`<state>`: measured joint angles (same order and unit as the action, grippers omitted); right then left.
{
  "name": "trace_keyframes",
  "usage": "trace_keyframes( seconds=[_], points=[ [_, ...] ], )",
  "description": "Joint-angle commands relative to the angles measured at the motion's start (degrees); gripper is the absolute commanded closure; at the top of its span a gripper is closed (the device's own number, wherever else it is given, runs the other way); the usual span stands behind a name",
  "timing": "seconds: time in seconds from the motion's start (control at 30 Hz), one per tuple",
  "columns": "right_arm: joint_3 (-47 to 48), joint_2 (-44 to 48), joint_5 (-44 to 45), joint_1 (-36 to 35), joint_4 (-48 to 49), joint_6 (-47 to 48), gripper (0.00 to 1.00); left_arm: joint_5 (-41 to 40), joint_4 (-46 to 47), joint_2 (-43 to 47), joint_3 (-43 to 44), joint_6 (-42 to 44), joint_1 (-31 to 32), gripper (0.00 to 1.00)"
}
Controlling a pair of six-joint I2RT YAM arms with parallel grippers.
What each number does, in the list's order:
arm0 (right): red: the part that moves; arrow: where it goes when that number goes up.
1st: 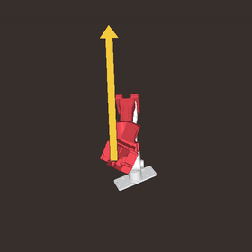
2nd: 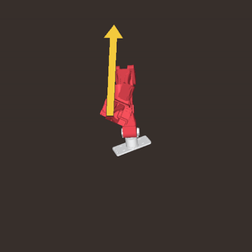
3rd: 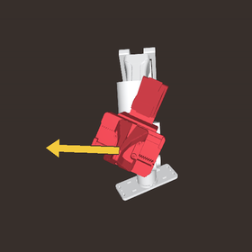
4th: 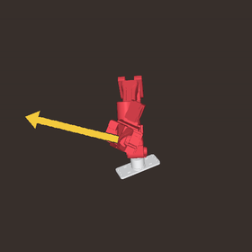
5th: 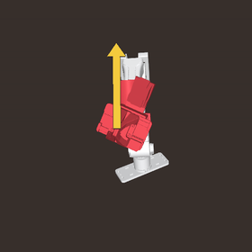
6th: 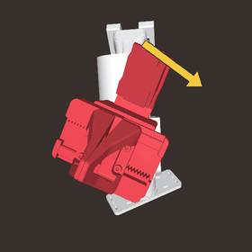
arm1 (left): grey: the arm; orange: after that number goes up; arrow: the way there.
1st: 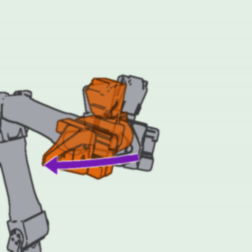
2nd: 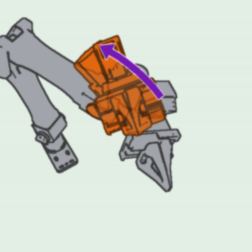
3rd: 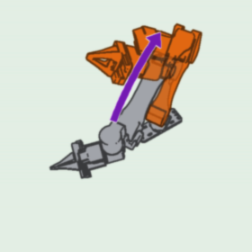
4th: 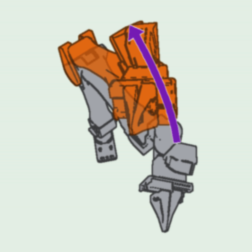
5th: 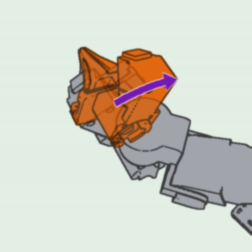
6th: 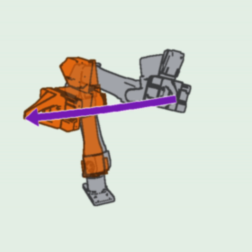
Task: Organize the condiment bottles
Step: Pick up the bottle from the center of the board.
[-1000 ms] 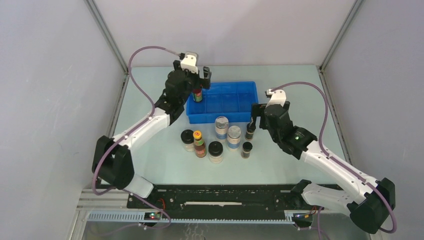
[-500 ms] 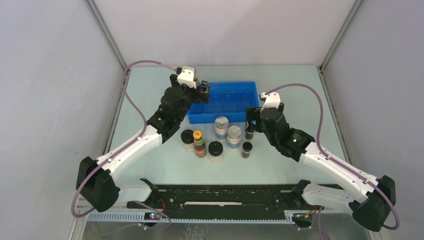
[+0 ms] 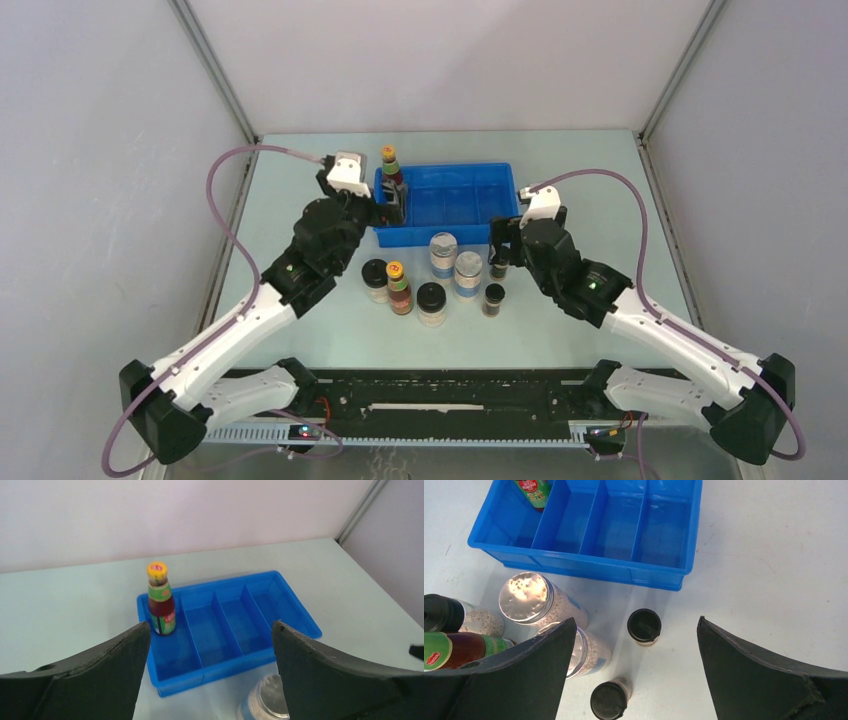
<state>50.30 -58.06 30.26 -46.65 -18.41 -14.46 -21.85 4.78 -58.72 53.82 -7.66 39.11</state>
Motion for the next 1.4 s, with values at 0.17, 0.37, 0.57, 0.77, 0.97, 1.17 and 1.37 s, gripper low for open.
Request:
trace_keyframes(
  seconds=[0.17, 0.37, 0.57, 0.77, 0.97, 1.17, 1.37],
  points=[
    [0.76, 2.67, 3.05, -0.46, -0.12, -0.65, 0.0, -10.18, -5.83, 9.96, -10.63, -5.9, 11.07, 0.07],
    [0.76, 3.32, 2.77, -0.46, -0.63, -0.99, 0.0, -17.06, -2.04, 13.61, -16.6, -6.14, 19.06, 0.07],
    [0.15, 3.95, 2.8, -0.54, -0.56, -1.41, 0.0, -24.21, -0.19, 12.49, -18.52, -5.41, 26.49, 0.08],
    [-0.03, 4.42, 3.31, -0.54, -1.8, -1.51, 0.0, -31.0, 3.25, 12.76, -21.81, -5.04, 31.59, 0.08],
    [-0.03, 4.11, 3.1, -0.55, -1.27, -1.55, 0.0, -36.12, 6.49, 15.62, -24.96, -4.43, 33.77, 0.08],
    [-0.03, 4.19, 3.19, -0.54, -1.43, -1.62, 0.0, -37.41, 9.38, 17.89, -27.92, -3.65, 34.27, 0.08],
    [-0.1, 4.19, 3.65, -0.55, -1.82, -1.91, 0.0, -38.31, 10.77, 18.23, -28.67, -2.8, 34.51, 0.08]
  ],
)
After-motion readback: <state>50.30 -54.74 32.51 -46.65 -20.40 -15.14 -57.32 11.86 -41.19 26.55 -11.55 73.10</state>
